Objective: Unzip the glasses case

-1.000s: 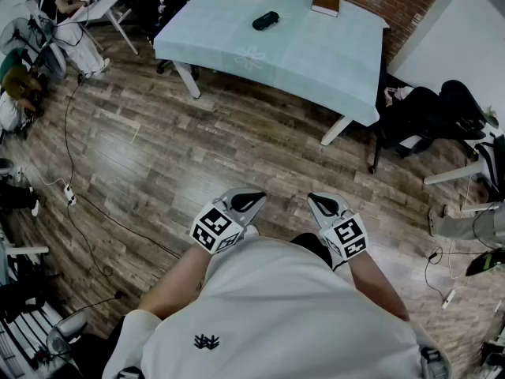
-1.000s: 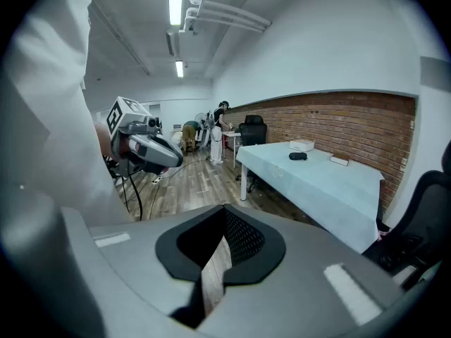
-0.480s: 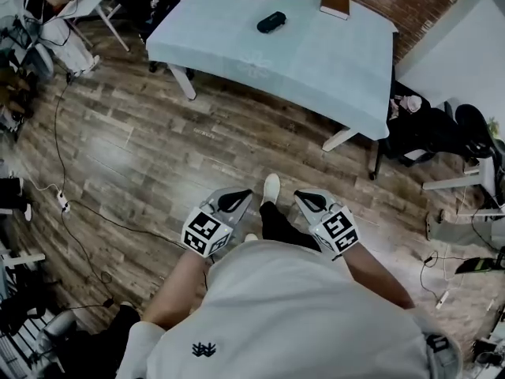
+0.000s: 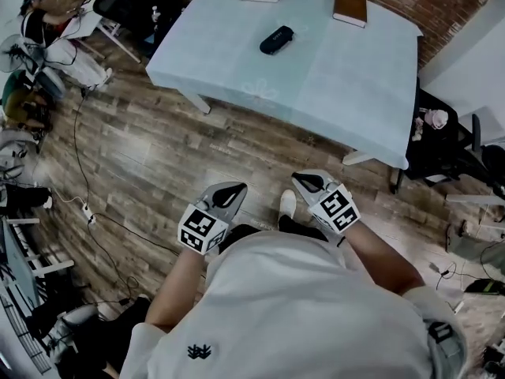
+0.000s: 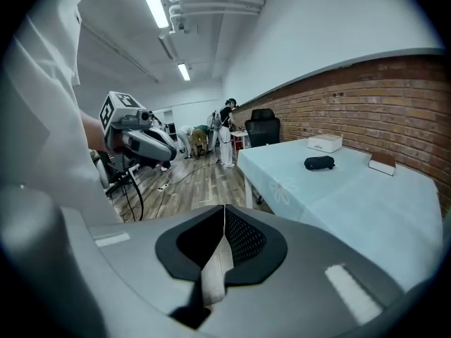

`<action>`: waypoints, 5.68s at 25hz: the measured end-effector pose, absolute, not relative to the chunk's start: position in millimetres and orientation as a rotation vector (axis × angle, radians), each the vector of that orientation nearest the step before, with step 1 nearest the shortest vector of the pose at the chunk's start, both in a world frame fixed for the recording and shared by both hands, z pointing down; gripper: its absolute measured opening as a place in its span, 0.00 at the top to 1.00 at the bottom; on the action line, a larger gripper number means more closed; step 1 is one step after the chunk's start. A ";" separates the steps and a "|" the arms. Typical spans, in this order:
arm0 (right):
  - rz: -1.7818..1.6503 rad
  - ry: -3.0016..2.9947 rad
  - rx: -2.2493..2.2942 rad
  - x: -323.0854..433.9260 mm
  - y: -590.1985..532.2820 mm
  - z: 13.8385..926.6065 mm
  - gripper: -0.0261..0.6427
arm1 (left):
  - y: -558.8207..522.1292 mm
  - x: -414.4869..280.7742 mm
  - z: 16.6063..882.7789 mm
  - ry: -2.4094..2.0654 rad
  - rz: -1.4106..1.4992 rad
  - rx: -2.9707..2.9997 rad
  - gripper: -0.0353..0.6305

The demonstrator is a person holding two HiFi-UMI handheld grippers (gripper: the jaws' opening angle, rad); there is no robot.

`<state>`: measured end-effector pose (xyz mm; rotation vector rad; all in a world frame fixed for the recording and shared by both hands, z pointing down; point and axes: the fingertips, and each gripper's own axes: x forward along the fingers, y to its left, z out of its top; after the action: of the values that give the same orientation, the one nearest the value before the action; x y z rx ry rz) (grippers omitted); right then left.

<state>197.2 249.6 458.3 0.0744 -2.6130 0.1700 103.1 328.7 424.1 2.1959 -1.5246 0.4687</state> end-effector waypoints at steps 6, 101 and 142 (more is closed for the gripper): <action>0.207 -2.615 0.130 178.8 179.0 472.7 0.96 | 251.3 91.4 424.0 -1.516 0.534 2.235 0.86; 0.325 -2.279 0.550 -71.8 -143.6 610.6 0.96 | -186.5 -90.2 569.1 -0.957 0.998 2.530 0.87; 0.310 -2.320 0.505 -39.7 -197.9 604.5 0.96 | -186.1 -93.7 571.0 -0.983 1.107 2.510 0.87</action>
<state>-39.7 -197.9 604.5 0.5052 -2.3200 0.3102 -93.7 -186.1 571.0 2.5097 -0.9832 1.1066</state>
